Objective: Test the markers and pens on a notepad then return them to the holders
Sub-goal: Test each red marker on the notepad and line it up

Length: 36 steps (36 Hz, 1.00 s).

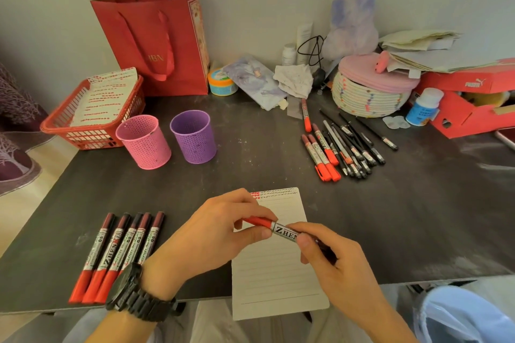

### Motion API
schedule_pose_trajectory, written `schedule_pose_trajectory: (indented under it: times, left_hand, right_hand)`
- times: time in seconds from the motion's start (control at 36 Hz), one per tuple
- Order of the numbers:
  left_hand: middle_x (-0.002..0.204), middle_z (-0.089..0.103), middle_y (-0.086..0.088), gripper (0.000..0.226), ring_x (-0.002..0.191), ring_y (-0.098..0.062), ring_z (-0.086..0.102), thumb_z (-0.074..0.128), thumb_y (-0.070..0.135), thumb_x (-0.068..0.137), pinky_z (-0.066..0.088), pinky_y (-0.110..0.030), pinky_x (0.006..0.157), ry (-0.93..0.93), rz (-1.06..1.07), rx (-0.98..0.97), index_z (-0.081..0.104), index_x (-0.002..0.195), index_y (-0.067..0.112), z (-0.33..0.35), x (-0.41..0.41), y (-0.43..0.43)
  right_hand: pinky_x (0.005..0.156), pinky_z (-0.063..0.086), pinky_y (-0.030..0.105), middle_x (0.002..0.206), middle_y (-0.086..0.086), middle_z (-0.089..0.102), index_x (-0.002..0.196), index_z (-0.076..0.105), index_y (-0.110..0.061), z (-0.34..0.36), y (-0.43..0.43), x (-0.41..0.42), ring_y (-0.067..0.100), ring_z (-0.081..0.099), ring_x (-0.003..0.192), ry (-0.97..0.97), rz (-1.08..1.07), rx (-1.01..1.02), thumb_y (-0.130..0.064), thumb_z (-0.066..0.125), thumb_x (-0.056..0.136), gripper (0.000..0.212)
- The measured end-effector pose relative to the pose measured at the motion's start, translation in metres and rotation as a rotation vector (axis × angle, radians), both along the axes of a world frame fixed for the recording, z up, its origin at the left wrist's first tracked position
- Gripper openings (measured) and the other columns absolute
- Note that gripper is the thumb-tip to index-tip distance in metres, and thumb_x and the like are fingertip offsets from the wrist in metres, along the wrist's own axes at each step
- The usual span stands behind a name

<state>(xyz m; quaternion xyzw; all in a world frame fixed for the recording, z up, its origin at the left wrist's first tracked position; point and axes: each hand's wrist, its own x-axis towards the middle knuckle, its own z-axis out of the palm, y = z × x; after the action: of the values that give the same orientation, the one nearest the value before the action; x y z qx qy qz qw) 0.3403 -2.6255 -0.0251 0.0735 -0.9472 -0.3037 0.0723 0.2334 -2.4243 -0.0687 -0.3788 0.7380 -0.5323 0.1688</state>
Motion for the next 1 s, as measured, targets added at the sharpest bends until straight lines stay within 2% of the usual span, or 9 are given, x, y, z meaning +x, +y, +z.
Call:
schedule_pose_trajectory:
  times: [0.14,0.25,0.36,0.42,0.47,0.64,0.75,0.86,1.0]
  left_hand:
    - [0.124,0.058,0.020,0.066,0.114,-0.010,0.059,0.069,0.057,0.081,0.052,-0.023,0.088,0.172,0.077,0.345,0.039,0.140,0.054,0.005,-0.002,0.001]
    - [0.119,0.068,-0.004,0.058,0.113,-0.025,0.064,0.070,0.062,0.076,0.052,-0.036,0.089,0.424,0.163,0.921,0.063,0.125,0.031,0.012,-0.011,0.008]
    - [0.084,0.067,-0.007,0.030,0.078,-0.026,0.066,0.067,0.044,0.080,0.055,-0.033,0.068,0.566,0.222,1.433,0.072,0.088,0.015,0.022,-0.027,0.022]
    - [0.059,0.048,0.001,0.032,0.050,-0.015,0.046,0.056,0.041,0.090,0.041,-0.024,0.047,0.610,0.222,1.589,0.057,0.068,0.017,0.026,-0.034,0.028]
    - [0.048,0.029,0.006,0.042,0.040,-0.008,0.023,0.048,0.037,0.096,0.021,-0.021,0.036,0.633,0.249,1.700,0.040,0.058,0.019,0.026,-0.041,0.033]
    - [0.044,0.018,0.009,0.049,0.038,-0.007,0.012,0.046,0.034,0.095,0.014,-0.022,0.033,0.656,0.369,1.770,0.031,0.051,0.022,0.016,-0.054,0.053]
    - [0.043,0.019,0.009,0.049,0.037,-0.007,0.012,0.045,0.035,0.096,0.012,-0.021,0.032,0.586,0.396,1.741,0.029,0.051,0.023,0.011,-0.053,0.063]
    - [0.042,0.018,0.010,0.048,0.037,-0.007,0.011,0.047,0.035,0.094,0.012,-0.021,0.032,0.558,0.348,1.683,0.029,0.051,0.023,0.013,-0.052,0.060]
    - [0.048,0.029,0.005,0.039,0.040,-0.010,0.024,0.048,0.030,0.097,0.025,-0.022,0.038,0.512,0.312,1.527,0.043,0.060,0.018,0.022,-0.050,0.045]
  right_hand:
    - [0.054,0.037,0.021,0.065,-0.003,0.059,0.104,0.072,-0.044,0.000,-0.005,0.009,0.005,0.044,0.056,-0.241,-0.019,-0.100,-0.042,0.052,0.094,0.023]
    - [0.053,0.038,0.019,0.062,-0.004,0.058,0.099,0.073,-0.044,0.002,-0.010,0.023,0.007,0.045,0.058,-0.445,-0.045,-0.156,-0.048,0.054,0.085,0.024]
    - [0.052,0.038,0.017,0.058,-0.006,0.053,0.095,0.073,-0.045,0.008,-0.017,0.036,0.004,0.044,0.055,-0.562,-0.045,-0.160,-0.052,0.054,0.079,0.025]
    - [0.050,0.035,0.015,0.056,-0.006,0.049,0.095,0.072,-0.044,0.012,-0.019,0.043,0.004,0.040,0.051,-0.577,-0.071,-0.169,-0.051,0.053,0.080,0.025]
    - [0.049,0.033,0.015,0.054,-0.006,0.045,0.097,0.070,-0.046,0.014,-0.021,0.049,0.004,0.037,0.049,-0.533,-0.112,-0.178,-0.052,0.051,0.081,0.026]
    - [0.052,0.036,0.018,0.058,0.003,0.045,0.095,0.065,-0.054,0.014,-0.019,0.067,0.006,0.040,0.051,-0.361,-0.354,-0.166,-0.057,0.051,0.079,0.022]
    - [0.051,0.035,0.022,0.054,-0.004,0.045,0.095,0.065,-0.051,0.010,-0.016,0.078,0.007,0.038,0.050,-0.400,-0.424,-0.169,-0.063,0.050,0.075,0.028]
    - [0.051,0.029,0.028,0.052,-0.007,0.038,0.093,0.070,-0.041,0.013,-0.016,0.076,0.012,0.031,0.050,-0.506,-0.382,-0.220,-0.060,0.054,0.077,0.029]
    - [0.050,0.034,0.018,0.053,-0.007,0.044,0.095,0.072,-0.039,0.021,-0.014,0.048,0.007,0.038,0.051,-0.368,-0.233,-0.187,-0.053,0.056,0.085,0.023]
